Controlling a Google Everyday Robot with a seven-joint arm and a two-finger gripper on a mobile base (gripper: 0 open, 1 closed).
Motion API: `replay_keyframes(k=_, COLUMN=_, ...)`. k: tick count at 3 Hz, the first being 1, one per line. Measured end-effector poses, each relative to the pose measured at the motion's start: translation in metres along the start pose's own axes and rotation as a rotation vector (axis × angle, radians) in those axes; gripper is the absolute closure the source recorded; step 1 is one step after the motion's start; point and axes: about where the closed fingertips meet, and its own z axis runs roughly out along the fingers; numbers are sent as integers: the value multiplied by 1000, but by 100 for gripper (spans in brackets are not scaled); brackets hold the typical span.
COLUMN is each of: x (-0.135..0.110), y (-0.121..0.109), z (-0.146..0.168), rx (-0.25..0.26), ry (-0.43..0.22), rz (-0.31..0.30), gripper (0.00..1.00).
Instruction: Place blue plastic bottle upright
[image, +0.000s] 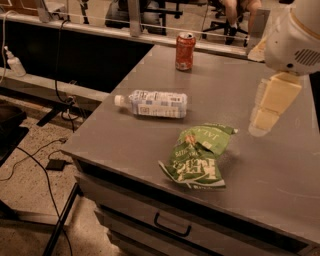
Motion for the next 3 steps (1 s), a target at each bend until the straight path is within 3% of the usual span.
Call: replay_keyframes(k=3, x=-95, y=-48, z=54, rx=-52, ry=-14, rz=-76, gripper=0)
